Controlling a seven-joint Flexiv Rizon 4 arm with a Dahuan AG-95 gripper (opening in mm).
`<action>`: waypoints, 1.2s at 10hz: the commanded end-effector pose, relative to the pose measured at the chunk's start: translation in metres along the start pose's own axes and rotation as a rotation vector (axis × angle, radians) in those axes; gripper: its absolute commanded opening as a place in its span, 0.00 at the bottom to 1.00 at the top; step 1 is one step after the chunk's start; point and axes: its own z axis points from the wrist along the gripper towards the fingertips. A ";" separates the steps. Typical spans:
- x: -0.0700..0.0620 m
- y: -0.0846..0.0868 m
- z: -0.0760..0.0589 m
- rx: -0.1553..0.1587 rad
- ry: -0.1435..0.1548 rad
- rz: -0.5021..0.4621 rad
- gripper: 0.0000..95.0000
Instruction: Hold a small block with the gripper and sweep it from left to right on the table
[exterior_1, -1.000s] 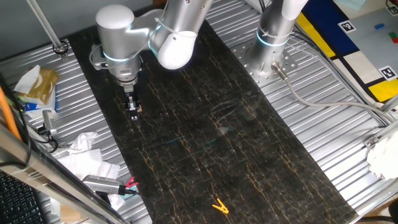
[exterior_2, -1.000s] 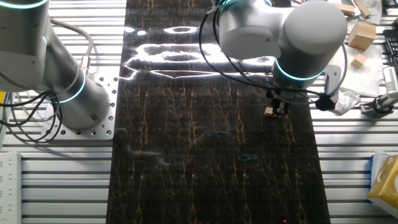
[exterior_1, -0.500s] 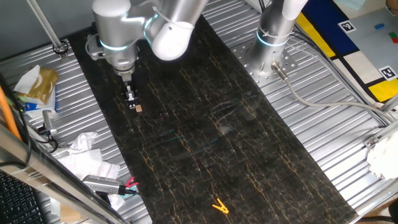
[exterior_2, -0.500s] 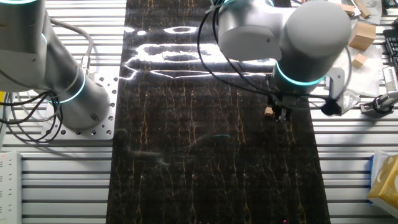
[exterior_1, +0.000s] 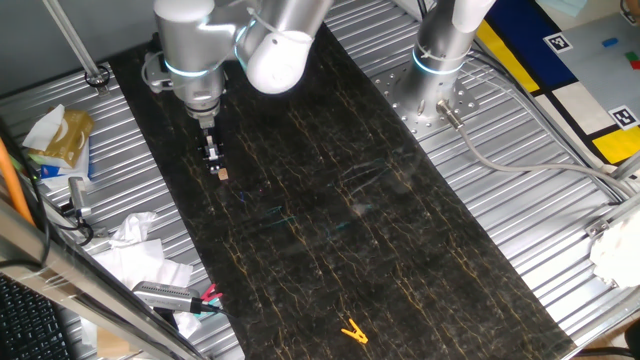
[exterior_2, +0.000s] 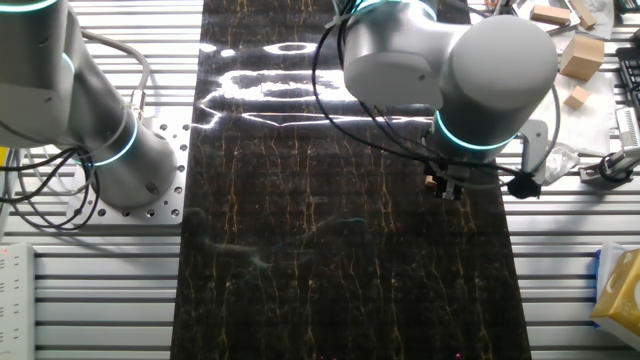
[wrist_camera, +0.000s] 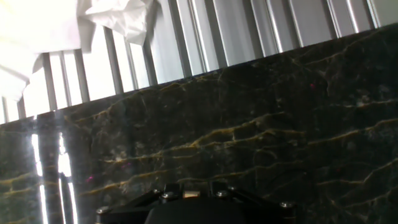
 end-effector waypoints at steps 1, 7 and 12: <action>0.000 0.000 0.002 -0.002 -0.002 0.002 0.40; 0.002 0.011 0.011 -0.009 -0.003 0.027 0.40; 0.002 0.017 0.015 -0.009 -0.006 0.038 0.40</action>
